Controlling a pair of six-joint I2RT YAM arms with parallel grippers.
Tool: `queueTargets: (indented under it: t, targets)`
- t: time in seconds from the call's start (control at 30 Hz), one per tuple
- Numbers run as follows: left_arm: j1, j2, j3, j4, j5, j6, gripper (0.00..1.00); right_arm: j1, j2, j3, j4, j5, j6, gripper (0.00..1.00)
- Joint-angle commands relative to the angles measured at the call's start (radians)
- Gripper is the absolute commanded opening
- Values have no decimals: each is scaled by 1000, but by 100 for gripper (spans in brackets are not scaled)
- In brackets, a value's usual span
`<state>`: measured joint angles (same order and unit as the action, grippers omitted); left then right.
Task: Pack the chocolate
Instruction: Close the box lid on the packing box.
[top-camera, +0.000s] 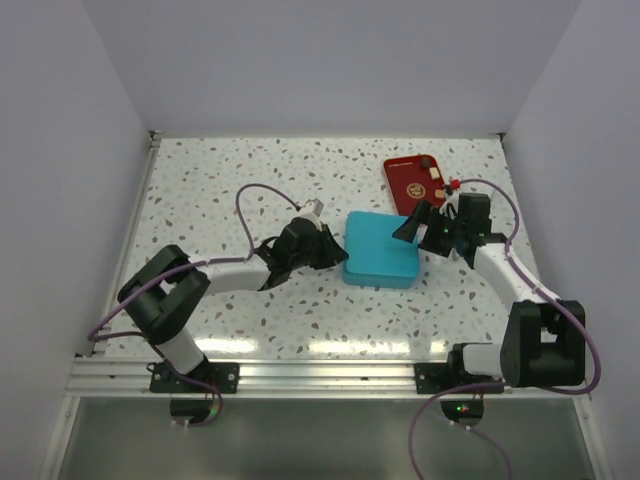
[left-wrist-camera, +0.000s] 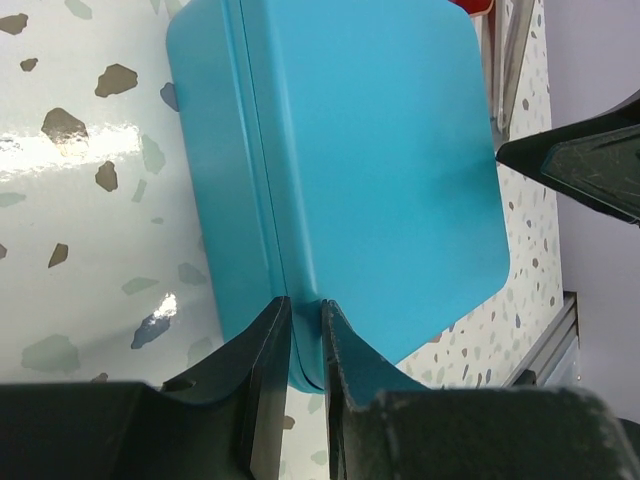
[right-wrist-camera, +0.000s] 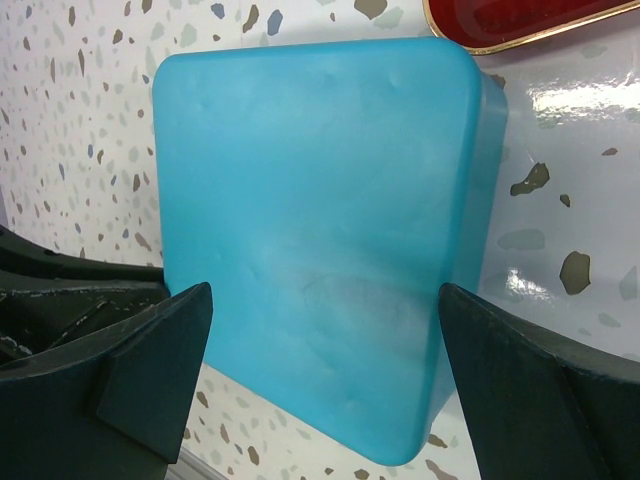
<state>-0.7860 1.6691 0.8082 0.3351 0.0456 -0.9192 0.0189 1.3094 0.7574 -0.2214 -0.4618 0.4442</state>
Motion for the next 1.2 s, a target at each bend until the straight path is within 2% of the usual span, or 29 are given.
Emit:
queueTargets:
  t: [0.0,0.2,0.4,0.9,1.17]
  targets:
    - [-7,-38,-29,-45,-29,34,24,9,-13,33,16,-11,-1,99]
    - [-9,-46,-29,-51,-35,36,24,16,-10,33,24,-15,8,99]
    - [-7,-54,-29,-44,-32,39,34,19,-10,26,22,-12,10,99]
    - [-9,-45,-30,-7,2,28,43,32,-6,20,14,-14,5,99]
    - [-9,-94,-29,-22,-26,43,48,32,-35,46,-21,9,-5,99]
